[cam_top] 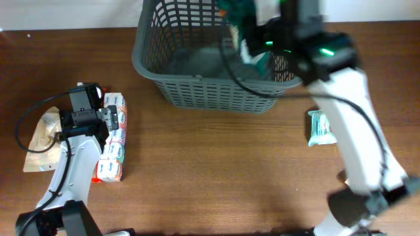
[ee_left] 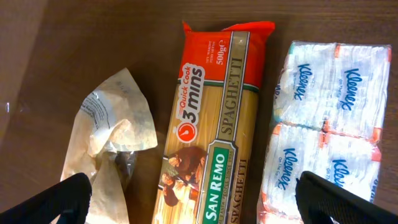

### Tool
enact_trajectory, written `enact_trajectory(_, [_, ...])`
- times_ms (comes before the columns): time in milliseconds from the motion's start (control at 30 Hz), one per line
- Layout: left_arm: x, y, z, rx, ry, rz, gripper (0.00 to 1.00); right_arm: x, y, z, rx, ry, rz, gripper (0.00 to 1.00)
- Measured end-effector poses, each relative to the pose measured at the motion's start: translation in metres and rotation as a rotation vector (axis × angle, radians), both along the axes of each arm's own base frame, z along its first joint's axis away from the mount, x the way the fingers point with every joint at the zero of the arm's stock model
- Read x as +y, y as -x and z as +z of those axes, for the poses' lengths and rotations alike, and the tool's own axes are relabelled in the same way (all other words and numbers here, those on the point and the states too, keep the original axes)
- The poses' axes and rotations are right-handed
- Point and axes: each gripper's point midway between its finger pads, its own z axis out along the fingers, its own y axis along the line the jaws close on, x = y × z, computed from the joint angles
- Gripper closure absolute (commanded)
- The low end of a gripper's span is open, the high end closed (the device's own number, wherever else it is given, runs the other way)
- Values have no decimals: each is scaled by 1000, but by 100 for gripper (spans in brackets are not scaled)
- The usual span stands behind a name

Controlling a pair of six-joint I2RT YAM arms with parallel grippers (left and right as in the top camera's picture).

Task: Pack container
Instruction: 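Lift the Nescafe bag with right gripper and drop it into basket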

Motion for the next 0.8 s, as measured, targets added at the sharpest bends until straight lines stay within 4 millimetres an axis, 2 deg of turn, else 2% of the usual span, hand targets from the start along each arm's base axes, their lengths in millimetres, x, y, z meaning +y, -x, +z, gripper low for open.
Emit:
enact_trajectory(133, [0, 0, 0, 0, 0, 0, 1, 27, -9, -77, 153, 69, 39, 96])
enact_trajectory(233, [0, 0, 0, -1, 0, 0, 1, 48, -5, -112, 217, 105, 76, 95])
enact_trajectory(267, [0, 0, 0, 0, 0, 0, 1, 52, -5, -117, 225, 111, 83, 87])
enact_trajectory(333, [0, 0, 0, 0, 0, 0, 1, 57, -3, -125, 237, 126, 89, 54])
enact_trajectory(533, [0, 0, 0, 0, 0, 0, 1, 44, -4, -125, 234, 181, 50, 37])
enact_trajectory(633, [0, 0, 0, 0, 0, 0, 1, 36, -2, -118, 223, 209, 25, 35])
enact_trajectory(733, [0, 0, 0, 0, 0, 0, 1, 23, 2, -90, 169, 225, -15, 31])
enact_trajectory(767, [0, 0, 0, 0, 0, 0, 1, 17, 5, -76, 139, 228, -32, 29])
enact_trajectory(800, [0, 0, 0, 0, 0, 0, 1, 6, 9, -52, 89, 236, -66, 26])
